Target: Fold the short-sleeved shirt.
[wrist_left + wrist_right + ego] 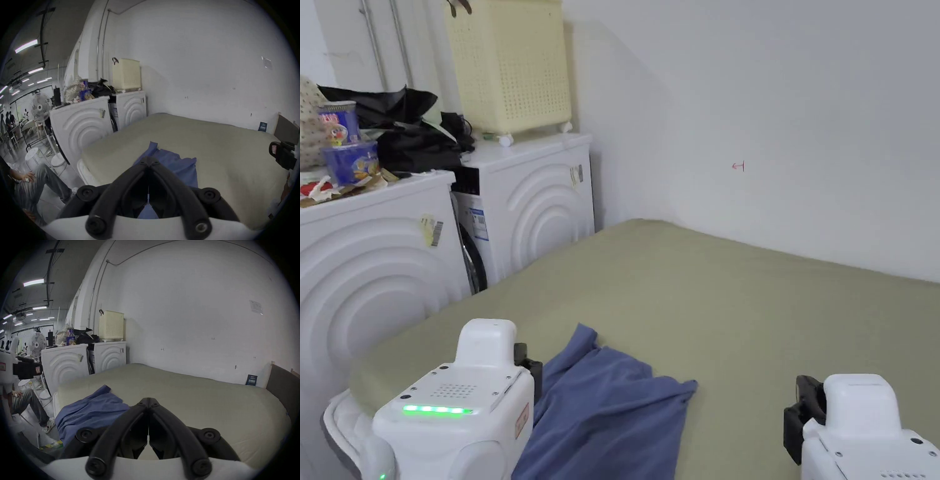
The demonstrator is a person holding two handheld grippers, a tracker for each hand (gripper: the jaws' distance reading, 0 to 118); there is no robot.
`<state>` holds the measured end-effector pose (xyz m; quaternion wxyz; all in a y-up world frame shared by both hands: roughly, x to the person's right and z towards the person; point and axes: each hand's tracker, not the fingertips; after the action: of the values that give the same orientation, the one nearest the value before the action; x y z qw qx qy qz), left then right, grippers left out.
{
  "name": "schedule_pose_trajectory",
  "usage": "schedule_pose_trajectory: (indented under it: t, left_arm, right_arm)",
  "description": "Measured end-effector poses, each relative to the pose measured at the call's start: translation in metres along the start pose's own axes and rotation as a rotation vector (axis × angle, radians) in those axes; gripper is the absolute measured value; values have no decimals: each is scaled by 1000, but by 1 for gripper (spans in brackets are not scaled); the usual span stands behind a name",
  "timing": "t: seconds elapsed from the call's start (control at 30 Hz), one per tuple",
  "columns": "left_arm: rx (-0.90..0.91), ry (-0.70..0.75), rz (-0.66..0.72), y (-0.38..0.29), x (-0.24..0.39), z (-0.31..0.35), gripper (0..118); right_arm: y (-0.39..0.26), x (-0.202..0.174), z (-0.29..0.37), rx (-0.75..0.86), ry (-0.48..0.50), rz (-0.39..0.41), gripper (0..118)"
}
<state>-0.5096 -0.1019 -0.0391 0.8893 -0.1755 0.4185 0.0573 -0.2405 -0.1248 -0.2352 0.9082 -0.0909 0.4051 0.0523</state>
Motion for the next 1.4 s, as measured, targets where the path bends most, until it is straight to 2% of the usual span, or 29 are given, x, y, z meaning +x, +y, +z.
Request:
schedule_pose_trajectory:
  t: [0.23, 0.33, 0.43, 0.47, 0.5, 0.53, 0.57, 0.6, 0.63, 0.87, 0.93, 0.97, 1.03, 1.07, 1.1, 1.13, 1.17, 1.23, 1.3, 1.4]
  left_arm:
    - [-272, -112, -3, -38, 27, -117, 0]
    - [-447, -201, 56, -54, 36, -161, 0]
    - [-541, -246, 52, -65, 50, -185, 0]
    - [-568, -280, 36, -67, 53, -190, 3]
    - [-603, -288, 22, -69, 58, -193, 17]
    - [-607, -282, 16, -71, 61, -196, 44]
    - [-621, -305, 10, -74, 63, -198, 90]
    - [-670, -318, 7, -78, 65, -203, 114]
    - [-704, -306, 6, -83, 66, -207, 118]
    - [-760, -208, -91, -111, 76, -225, 118]
    - [-771, -173, -119, -119, 77, -234, 115]
    - [-773, -162, -119, -122, 77, -234, 103]
    - [-757, -168, -107, -117, 75, -229, 99]
    - [-739, -178, -105, -112, 75, -224, 81]
    - [-704, -167, -108, -107, 75, -217, 55]
    - [-683, -149, -117, -102, 76, -212, 21]
    - [-668, -133, -125, -98, 74, -208, 5]
    - [-660, -148, -112, -90, 71, -196, 5]
    - [-578, -147, -119, -72, 77, -179, 5]
    - [-535, -234, -131, -41, 99, -154, 5]
  right_arm:
    - [-43, 13, -17, -122, -17, -5, 2]
    - [-62, 21, -22, -169, -24, -4, 2]
    - [-80, 28, -30, -225, -32, 34, 2]
    - [-84, 29, -30, -236, -38, 38, 2]
    - [-88, 32, -31, -244, -39, 30, 2]
    - [-91, 35, -31, -257, -41, 12, 2]
    - [-93, 37, -30, -263, -41, -6, 2]
    - [-94, 38, -30, -270, -41, -19, 2]
    - [-96, 38, -29, -273, -42, -21, 2]
    - [-99, 37, -21, -291, -47, -8, 2]
    - [-99, 38, -17, -300, -46, -7, 2]
    - [-98, 39, -15, -304, -47, -3, 2]
    - [-96, 42, -5, -305, -49, 7, 2]
    - [-94, 44, 0, -302, -50, 11, 2]
    - [-92, 48, 8, -298, -55, 16, 2]
    - [-89, 52, 17, -295, -63, 19, 2]
    - [-87, 56, 26, -293, -70, 18, 2]
    - [-81, 69, 51, -288, -95, 20, 2]
    - [-77, 84, 78, -282, -133, 35, 2]
    - [-71, 108, 115, -275, -215, 40, 2]
